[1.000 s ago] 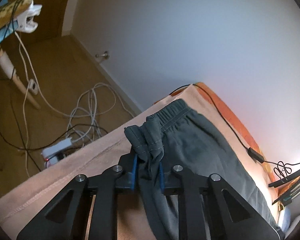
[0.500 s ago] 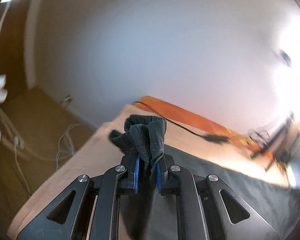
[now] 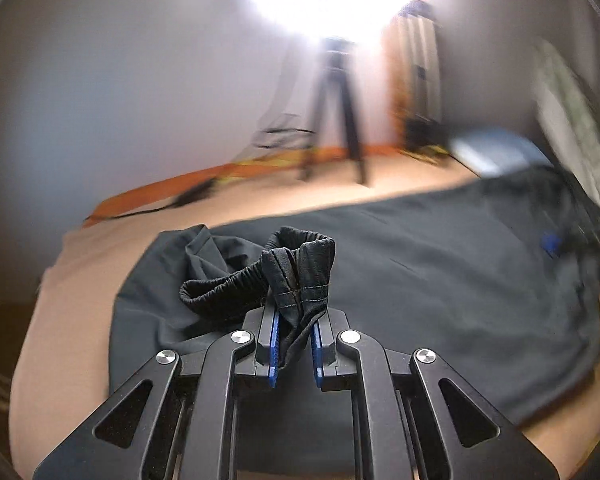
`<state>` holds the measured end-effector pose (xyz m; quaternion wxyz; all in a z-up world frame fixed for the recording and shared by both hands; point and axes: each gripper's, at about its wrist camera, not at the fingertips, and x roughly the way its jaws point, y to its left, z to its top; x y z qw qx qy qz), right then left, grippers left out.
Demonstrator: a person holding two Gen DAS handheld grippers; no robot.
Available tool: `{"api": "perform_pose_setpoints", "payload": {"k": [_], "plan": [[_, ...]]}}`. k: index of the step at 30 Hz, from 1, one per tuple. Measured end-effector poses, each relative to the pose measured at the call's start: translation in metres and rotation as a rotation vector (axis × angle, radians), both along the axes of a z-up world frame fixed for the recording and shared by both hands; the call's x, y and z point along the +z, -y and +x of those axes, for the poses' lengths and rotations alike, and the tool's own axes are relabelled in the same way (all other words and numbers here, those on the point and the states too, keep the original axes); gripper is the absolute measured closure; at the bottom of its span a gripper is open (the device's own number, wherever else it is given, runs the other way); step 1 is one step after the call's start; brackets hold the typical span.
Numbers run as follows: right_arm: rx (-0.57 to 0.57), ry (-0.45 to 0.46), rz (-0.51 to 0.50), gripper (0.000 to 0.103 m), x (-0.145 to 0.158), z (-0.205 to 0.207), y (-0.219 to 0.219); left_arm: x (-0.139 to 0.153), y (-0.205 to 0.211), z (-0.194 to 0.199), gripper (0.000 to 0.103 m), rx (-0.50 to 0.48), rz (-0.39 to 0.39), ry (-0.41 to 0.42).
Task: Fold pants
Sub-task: 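Lift the waistband up off the bed with the left gripper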
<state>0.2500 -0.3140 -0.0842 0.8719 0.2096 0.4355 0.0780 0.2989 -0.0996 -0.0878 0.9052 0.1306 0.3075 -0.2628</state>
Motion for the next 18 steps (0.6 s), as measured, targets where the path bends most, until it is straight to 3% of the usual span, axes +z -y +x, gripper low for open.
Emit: {"api": "perform_pose_setpoints", "payload": {"k": [2,7,10,14,18], "plan": [[-0.005,-0.004,0.043,0.054,-0.002,0.003,0.004,-0.003,0.014,-0.017,0.092,-0.048,0.037,0.018],[0.015,-0.036,0.259,0.050,-0.017,0.015,0.010,-0.004,0.029,-0.051,0.092,-0.131,0.133,0.099],[0.049,-0.055,0.273,0.050,-0.022,0.029,-0.002,-0.010,0.046,-0.079,0.092,-0.200,0.233,0.179],[0.098,-0.097,0.364,0.049,-0.035,0.046,-0.016,-0.023,0.064,-0.116,0.092,-0.322,0.364,0.268],[0.117,-0.163,0.329,0.048,-0.053,0.050,-0.026,-0.031,0.073,-0.135,0.092,-0.396,0.421,0.306]]}}
